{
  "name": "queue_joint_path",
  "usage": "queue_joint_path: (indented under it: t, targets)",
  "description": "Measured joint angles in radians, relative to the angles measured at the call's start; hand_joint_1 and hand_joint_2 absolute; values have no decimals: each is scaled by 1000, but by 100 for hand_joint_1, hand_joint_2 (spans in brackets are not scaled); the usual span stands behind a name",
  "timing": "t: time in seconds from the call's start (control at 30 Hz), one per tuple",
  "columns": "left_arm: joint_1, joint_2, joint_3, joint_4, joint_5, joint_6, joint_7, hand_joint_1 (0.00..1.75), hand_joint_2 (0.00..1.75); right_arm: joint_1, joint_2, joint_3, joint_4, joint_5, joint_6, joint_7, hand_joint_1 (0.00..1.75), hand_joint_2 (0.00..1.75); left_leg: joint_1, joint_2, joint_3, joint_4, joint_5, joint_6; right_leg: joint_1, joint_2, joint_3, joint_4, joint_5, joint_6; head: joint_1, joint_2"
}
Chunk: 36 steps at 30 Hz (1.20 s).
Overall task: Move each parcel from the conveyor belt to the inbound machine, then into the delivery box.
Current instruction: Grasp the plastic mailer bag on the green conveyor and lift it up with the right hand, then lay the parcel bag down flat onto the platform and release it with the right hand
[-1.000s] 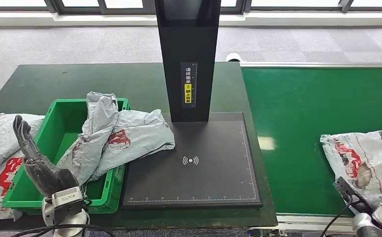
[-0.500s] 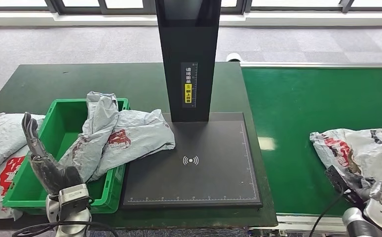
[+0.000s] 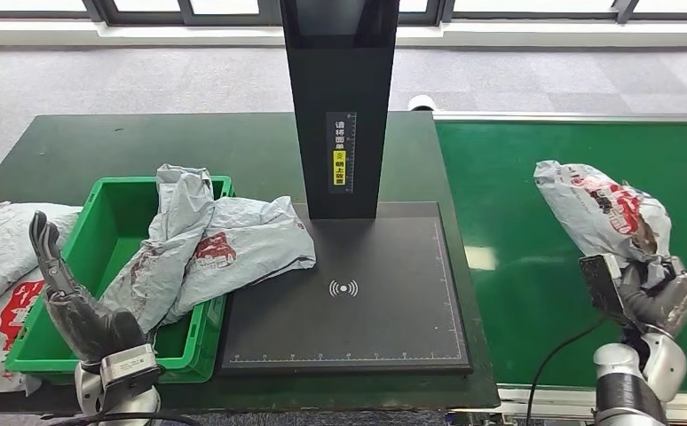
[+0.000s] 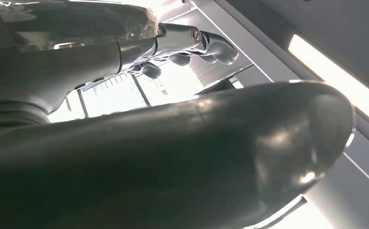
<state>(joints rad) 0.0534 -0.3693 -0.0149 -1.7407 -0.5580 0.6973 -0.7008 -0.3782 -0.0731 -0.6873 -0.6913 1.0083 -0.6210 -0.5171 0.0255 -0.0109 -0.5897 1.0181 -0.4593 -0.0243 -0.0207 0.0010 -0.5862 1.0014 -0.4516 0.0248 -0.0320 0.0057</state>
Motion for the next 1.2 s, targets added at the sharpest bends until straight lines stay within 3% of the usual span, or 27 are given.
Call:
queue_joint_path:
  t: [0.1, 0.27, 0.57, 0.73, 0.87, 0.97, 1.2]
  targets:
    - [0, 0, 0, -2, -7, 0, 0, 0, 0, 91, 86, 58, -226, -89, 9, -60, 175, 175, 1, -2, -1, 0, 0, -1, 1, -2, 0, 0, -1, -1, 0, 0]
    - [0, -3, 0, -2, -7, 0, 0, 0, 0, 211, 185, 222, -519, -74, -17, -66, 175, 175, 1, -1, 0, 0, -1, -2, 1, 0, -1, 0, -2, -1, 0, 0]
    - [0, -4, 0, -2, -9, 0, 0, 0, 0, 283, 247, 326, -707, -68, -35, -85, 175, 175, 0, -1, 0, 0, 0, -2, 0, 0, 0, 0, -1, -1, 0, 0]
    - [-3, -7, 0, 6, -13, 0, 0, 0, 0, 334, 293, 501, -786, -63, 1, -53, 175, 175, 1, 1, 1, -1, 0, -2, 2, 1, -1, 1, -2, -2, 0, 0]
    - [-10, -9, 0, 21, -14, 0, 0, 0, 0, 334, 312, 651, -779, -110, 90, -12, 175, 175, 3, 2, 1, -1, 0, -3, 3, 1, -1, 1, -2, -3, 0, 0]
    - [-18, -11, 0, 35, -7, 0, 0, 0, 0, 301, 324, 728, -687, -195, 153, -6, 175, 175, 3, 2, 1, -1, 0, -3, 3, 1, -1, 1, -2, -3, 0, 0]
    - [-25, -14, -3, 69, 3, 0, 0, 0, 0, 198, 359, 767, -353, -358, 257, -76, 175, 175, 3, 2, 1, 0, 1, -4, 3, 1, -1, 1, 0, -3, 0, 0]
